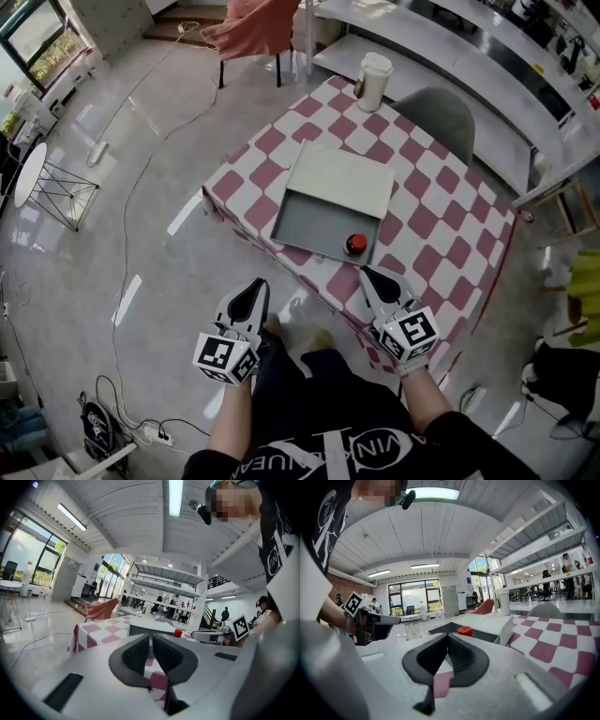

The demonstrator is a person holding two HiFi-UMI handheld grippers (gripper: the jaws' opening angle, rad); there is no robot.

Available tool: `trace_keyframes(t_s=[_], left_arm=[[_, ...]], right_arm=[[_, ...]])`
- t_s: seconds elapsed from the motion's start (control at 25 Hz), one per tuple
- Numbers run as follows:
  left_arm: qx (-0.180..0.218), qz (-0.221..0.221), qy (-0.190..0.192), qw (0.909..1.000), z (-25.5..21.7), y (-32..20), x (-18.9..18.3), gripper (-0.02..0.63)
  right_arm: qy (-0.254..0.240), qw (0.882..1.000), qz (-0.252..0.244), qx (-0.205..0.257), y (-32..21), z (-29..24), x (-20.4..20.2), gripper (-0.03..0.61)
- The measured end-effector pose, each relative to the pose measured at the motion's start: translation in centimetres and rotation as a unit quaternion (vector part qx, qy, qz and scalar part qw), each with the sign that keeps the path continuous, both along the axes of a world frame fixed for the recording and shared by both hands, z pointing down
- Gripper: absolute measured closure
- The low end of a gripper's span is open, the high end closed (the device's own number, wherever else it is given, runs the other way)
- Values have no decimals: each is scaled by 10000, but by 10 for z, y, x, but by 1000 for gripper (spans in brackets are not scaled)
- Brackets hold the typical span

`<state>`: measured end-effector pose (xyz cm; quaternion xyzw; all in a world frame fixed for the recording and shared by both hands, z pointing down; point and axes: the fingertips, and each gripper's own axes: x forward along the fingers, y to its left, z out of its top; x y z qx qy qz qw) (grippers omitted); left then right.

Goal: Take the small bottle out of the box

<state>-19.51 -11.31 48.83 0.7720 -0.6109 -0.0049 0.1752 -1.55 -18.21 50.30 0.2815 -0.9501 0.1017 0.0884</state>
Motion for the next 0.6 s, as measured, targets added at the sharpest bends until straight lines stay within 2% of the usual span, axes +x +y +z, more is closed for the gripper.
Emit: trace_keyframes(t_s=[0.24, 0.36, 0.6], left_arm=[[124, 636, 5, 9979, 2, -47, 15, 588], [137, 955, -36, 9953, 2, -66, 25, 588], [73, 1418, -15, 9899, 6, -92, 36, 588]], right_arm=[[78, 9993, 364, -63, -12, -2, 5, 572], [151, 9990, 424, 43, -19, -5, 3, 560], [366, 9955, 861, 159, -35, -2, 2, 542]])
